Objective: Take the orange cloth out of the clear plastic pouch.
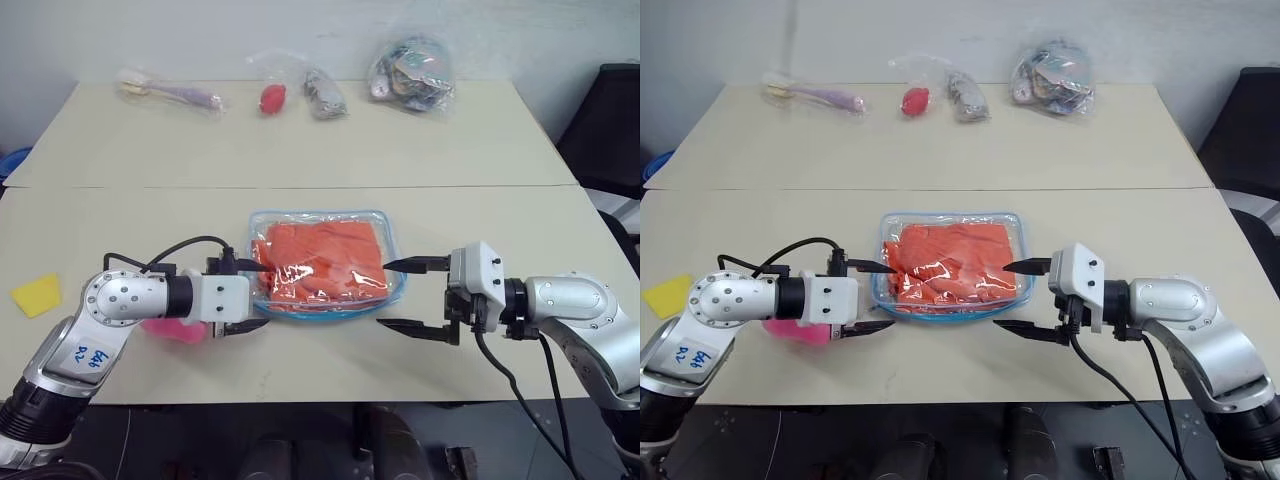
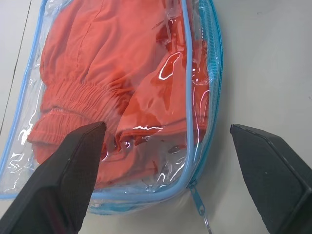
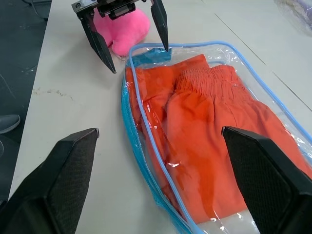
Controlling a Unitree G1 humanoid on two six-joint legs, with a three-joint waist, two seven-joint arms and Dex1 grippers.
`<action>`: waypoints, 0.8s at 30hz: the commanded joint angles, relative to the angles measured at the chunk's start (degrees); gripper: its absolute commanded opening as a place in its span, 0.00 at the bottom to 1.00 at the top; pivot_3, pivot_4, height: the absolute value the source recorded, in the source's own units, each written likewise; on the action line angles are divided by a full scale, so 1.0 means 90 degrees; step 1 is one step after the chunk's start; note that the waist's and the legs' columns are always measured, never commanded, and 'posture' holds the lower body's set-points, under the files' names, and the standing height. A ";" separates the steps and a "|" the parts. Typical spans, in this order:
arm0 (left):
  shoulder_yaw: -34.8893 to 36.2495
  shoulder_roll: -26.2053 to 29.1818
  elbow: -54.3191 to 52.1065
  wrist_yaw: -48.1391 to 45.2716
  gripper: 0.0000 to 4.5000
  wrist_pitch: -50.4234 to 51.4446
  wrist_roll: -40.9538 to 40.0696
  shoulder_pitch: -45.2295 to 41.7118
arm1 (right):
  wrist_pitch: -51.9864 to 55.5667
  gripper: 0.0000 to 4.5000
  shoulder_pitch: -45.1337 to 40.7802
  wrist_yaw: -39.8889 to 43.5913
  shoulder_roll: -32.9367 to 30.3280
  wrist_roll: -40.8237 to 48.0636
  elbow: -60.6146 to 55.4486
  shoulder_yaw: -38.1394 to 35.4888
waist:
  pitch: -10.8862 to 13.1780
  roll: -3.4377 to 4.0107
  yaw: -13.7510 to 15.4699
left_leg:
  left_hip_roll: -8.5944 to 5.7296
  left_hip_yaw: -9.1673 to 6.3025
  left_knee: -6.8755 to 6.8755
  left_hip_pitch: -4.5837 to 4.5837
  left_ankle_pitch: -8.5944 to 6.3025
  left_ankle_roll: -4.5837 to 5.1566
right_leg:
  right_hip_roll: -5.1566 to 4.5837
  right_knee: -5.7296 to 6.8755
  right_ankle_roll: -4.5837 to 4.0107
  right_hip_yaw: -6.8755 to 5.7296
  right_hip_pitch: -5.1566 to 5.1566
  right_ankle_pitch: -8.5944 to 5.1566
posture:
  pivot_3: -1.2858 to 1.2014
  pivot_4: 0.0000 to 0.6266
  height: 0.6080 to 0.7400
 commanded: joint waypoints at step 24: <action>0.0748 -0.0614 -0.0689 0.0087 0.00 0.1926 -0.1655 -0.0487 | -0.0538 0.85 0.0238 -0.0038 0.0306 -0.0941 -0.0201 0.0339 | -0.0001 -0.0002 0.0106 | -0.0001 0.0001 0.0006 0.0001 0.0000 0.0003 | 0.0000 0.0003 0.0001 0.0001 0.0001 0.0001 | 0.52 0.24 1.00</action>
